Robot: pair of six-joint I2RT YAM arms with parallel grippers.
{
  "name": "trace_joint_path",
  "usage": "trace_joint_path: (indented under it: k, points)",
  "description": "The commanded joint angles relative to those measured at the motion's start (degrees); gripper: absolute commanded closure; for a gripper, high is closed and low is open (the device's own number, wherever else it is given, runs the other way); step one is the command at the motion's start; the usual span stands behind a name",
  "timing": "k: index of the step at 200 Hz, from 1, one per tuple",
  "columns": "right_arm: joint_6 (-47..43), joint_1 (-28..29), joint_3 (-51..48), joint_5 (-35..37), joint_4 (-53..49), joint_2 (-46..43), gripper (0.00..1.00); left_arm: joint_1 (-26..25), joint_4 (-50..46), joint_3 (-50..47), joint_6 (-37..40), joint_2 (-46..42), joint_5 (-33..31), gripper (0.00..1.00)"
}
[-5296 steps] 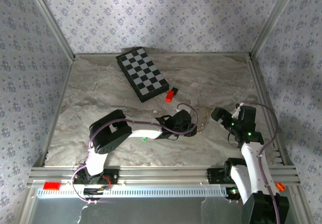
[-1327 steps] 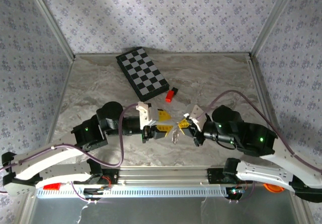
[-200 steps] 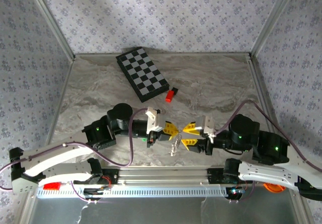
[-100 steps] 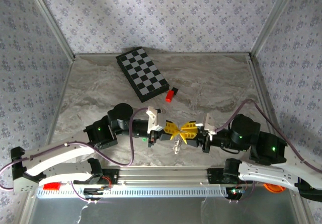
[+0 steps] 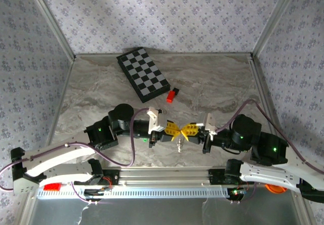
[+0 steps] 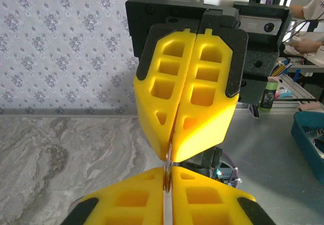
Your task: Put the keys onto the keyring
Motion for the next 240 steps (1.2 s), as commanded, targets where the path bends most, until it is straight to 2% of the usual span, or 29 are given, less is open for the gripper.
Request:
trace_joint_path:
  k: [1,39,87,139,166,181,212,240]
  points:
    - [-1.4,-0.2,1.7,0.5,-1.0,0.5,1.00,-0.3,0.9,1.2,0.4,-2.0,0.3,0.88]
    - [-1.7,-0.1,2.2,-0.2,-1.3,1.8,1.00,-0.3,0.1,1.4,0.8,-2.3,-0.2,0.88]
    - [-1.8,-0.1,2.3,-1.1,-0.6,1.3,1.00,-0.4,-0.7,1.2,1.2,-2.5,-0.6,1.00]
    - [-1.7,-0.1,2.6,-0.5,-1.0,1.7,1.00,-0.3,-0.9,0.9,1.3,-3.2,-1.7,1.00]
    - [-1.0,-0.4,3.0,-0.3,-2.5,1.3,0.62,-0.3,-1.8,0.0,0.8,-3.6,-3.7,1.00]
    - [-0.1,-1.0,3.5,0.1,-2.9,1.5,0.48,-0.3,-1.6,-1.0,0.5,-4.3,-4.4,1.00]
    - [2.4,-4.2,5.3,0.3,-4.5,2.3,0.29,-0.3,-2.3,-2.8,0.4,-6.2,-6.3,1.00]
    - [5.4,-10.3,6.8,-5.0,-5.9,4.9,0.23,0.0,-6.4,-3.1,0.9,-7.4,-10.4,1.00]
